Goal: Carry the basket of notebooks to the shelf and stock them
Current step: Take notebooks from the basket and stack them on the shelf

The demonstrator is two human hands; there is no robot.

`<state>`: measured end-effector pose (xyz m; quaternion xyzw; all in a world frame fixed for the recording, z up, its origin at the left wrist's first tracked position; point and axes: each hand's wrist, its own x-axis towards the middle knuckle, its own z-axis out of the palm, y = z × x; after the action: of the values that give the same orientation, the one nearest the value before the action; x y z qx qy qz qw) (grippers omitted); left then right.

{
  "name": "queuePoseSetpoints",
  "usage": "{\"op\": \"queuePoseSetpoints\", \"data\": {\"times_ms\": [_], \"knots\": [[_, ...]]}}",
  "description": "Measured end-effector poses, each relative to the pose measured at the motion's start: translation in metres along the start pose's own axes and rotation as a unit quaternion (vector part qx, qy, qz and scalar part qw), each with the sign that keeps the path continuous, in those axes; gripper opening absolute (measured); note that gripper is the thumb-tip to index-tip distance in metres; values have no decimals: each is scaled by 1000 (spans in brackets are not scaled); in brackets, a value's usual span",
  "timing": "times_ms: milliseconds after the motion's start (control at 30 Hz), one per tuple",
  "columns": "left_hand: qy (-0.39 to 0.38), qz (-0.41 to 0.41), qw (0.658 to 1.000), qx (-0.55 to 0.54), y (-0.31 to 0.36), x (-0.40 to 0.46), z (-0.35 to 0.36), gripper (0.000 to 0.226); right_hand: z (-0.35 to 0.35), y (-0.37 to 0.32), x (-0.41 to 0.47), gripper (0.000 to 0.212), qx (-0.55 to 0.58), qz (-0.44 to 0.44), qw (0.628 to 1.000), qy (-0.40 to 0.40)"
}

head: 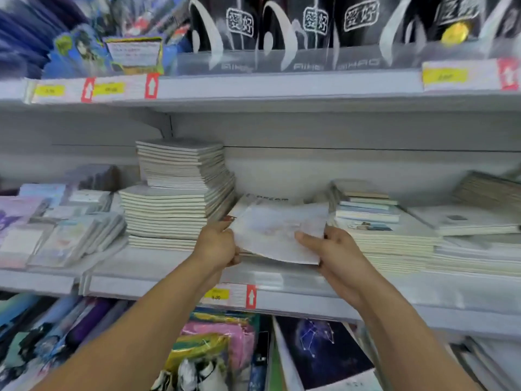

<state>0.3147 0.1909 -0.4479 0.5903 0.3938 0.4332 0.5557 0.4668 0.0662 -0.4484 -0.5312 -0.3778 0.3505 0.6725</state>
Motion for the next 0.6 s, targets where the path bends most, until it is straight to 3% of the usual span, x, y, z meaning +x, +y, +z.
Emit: {"op": "queuePoseSetpoints", "data": {"times_ms": [100, 200, 300, 367, 433, 500, 600], "knots": [[45, -11, 999, -17, -10, 18, 2, 29, 7, 13, 11, 45, -134, -25, 990, 31], [-1, 18, 1000, 22, -9, 25, -2, 23, 14, 19, 17, 43, -269, -65, 954, 116], [-58, 71, 975, 201, -8, 31, -14, 31, 16, 23, 27, 37, -278, -84, 945, 151], [-23, 136, 942, 305, -12, 37, -21, 32, 16, 25, 33, 38, -285, -80, 942, 155], [-1, 169, 933, 317, -16, 42, -27, 28, 14, 27, 37, 24, -291, -80, 942, 146], [-44, 148, 943, 296, -17, 45, -28, 30, 10, 29, 39, 10, -312, -87, 934, 149], [-80, 134, 933, 323, -13, 50, -27, 30, 7, 37, 43, 9, -326, -106, 924, 171]]}}
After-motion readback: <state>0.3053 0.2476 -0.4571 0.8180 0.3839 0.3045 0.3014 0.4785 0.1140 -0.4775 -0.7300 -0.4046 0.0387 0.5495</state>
